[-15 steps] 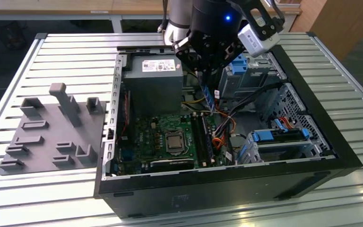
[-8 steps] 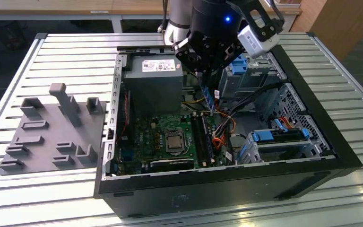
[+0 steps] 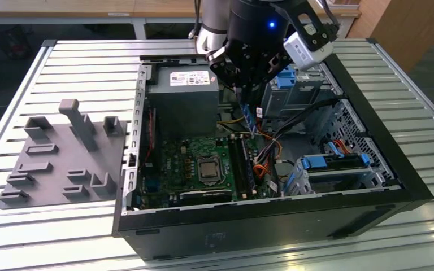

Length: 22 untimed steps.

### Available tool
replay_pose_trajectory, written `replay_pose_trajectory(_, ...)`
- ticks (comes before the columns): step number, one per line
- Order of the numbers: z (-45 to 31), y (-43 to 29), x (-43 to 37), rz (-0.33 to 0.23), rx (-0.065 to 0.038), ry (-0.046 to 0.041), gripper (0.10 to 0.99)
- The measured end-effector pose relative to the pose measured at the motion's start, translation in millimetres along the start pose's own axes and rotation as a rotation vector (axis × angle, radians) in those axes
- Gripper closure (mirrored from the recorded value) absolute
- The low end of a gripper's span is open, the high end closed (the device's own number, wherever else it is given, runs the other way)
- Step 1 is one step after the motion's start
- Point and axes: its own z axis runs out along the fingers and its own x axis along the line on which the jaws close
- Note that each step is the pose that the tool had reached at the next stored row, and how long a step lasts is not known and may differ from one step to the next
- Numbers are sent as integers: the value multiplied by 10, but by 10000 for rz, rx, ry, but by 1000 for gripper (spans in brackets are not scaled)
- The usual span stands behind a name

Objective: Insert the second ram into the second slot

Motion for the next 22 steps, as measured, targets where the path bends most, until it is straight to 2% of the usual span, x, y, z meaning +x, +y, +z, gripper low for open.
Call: replay_pose_trajectory(22, 51, -2, 0, 0, 1, 1, 957)
